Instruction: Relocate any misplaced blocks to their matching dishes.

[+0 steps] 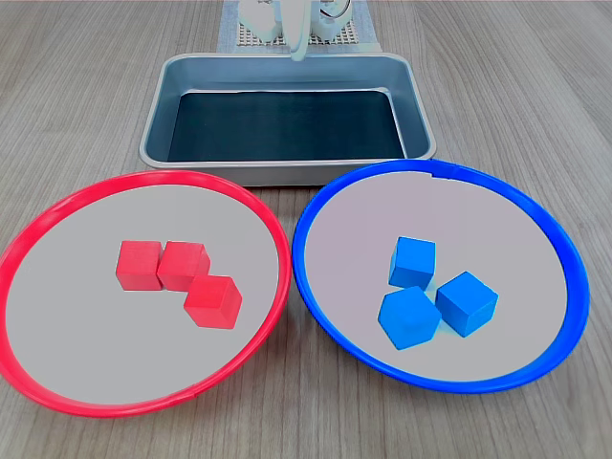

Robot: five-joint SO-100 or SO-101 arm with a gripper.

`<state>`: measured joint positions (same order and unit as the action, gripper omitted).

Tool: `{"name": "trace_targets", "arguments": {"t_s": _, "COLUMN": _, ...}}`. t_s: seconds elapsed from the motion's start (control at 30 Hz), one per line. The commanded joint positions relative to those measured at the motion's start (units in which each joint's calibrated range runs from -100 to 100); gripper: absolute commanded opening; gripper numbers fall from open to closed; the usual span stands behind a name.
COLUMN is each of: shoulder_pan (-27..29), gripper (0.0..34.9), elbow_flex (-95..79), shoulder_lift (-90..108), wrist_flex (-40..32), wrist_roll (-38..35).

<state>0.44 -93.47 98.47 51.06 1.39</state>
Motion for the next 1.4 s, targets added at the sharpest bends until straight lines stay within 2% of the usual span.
{"name": "trace_targets", "arguments": {"t_s": 0.0, "shoulder_pan": 0.5, "gripper": 0.4, "elbow_flex": -0.6, "shoulder_lift": 0.5, "wrist_flex": 0.1, "wrist_roll": -0.7}}
{"name": "trace_targets", "arguments": {"t_s": 0.17, "shoulder_pan": 0.7, "gripper": 0.4, "elbow_flex": -3.4, "shoulder_lift": 0.5, "wrist_flex": -1.8, "wrist_roll": -1.4}}
{"name": "trace_targets", "arguments": {"t_s": 0.53, "shoulder_pan": 0.6, "gripper": 0.4, "elbow_flex": -5.3, "shoulder_lift": 0.5, "wrist_flex": 0.3, "wrist_roll": -1.3}}
{"name": "trace_targets", "arguments": {"t_s": 1.37, "shoulder_pan": 0.9, "gripper": 0.4, "elbow_flex": -5.6, "shoulder_lift": 0.5, "wrist_flex": -0.3, "wrist_roll": -0.8}}
